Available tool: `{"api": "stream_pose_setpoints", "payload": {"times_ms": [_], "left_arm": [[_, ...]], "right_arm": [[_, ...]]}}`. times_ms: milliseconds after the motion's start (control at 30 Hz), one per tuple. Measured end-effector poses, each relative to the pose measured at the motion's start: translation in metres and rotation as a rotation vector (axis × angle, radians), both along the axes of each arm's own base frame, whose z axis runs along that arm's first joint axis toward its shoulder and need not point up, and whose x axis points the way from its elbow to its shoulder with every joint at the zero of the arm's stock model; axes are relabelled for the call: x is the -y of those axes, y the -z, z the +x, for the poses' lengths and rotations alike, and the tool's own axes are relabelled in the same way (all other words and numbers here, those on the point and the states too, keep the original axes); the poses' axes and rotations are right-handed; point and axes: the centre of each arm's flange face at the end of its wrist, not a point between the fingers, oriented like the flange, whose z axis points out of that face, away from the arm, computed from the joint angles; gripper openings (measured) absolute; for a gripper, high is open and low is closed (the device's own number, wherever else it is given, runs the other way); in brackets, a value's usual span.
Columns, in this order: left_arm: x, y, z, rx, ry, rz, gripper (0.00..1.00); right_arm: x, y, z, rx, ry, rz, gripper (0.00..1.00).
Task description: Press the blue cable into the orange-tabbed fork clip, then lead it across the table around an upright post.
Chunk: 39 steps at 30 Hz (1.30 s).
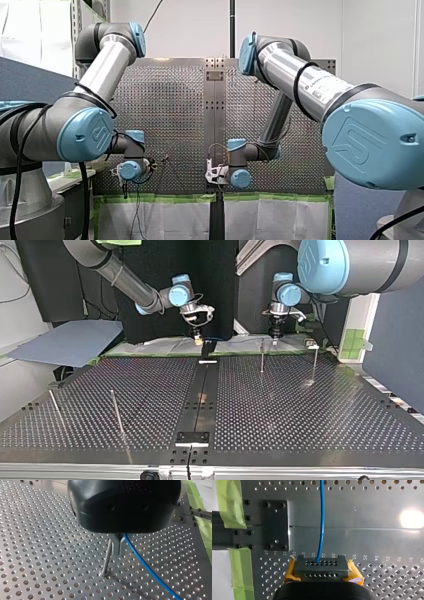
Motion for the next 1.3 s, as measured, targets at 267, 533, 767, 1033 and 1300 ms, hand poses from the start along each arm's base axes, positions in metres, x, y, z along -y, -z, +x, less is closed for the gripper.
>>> {"api": "stream_pose_setpoints", "payload": {"times_ms": [267,533,767,1033,1300], "left_arm": [[0.0,-0.002,0.007,0.006,-0.001,-0.019,0.0],[0.001,0.013,0.012,-0.015,0.006,-0.031,0.0],[-0.001,0.03,0.02,-0.03,0.003,-0.03,0.0],[-0.008,0.029,0.033,-0.019,-0.014,-0.041,0.0],[-0.021,0.026,0.038,-0.012,-0.038,-0.044,0.0]], "right_arm": [[0.009,0.0,-0.006,0.002,0.015,-0.002,0.0],[0.013,0.001,-0.007,0.003,0.02,-0.004,0.0],[0.017,0.001,-0.007,0.001,0.021,-0.006,0.0],[0.026,-0.003,-0.007,-0.009,0.027,-0.007,0.0],[0.038,-0.011,-0.002,-0.01,0.03,-0.015,0.0]]}}
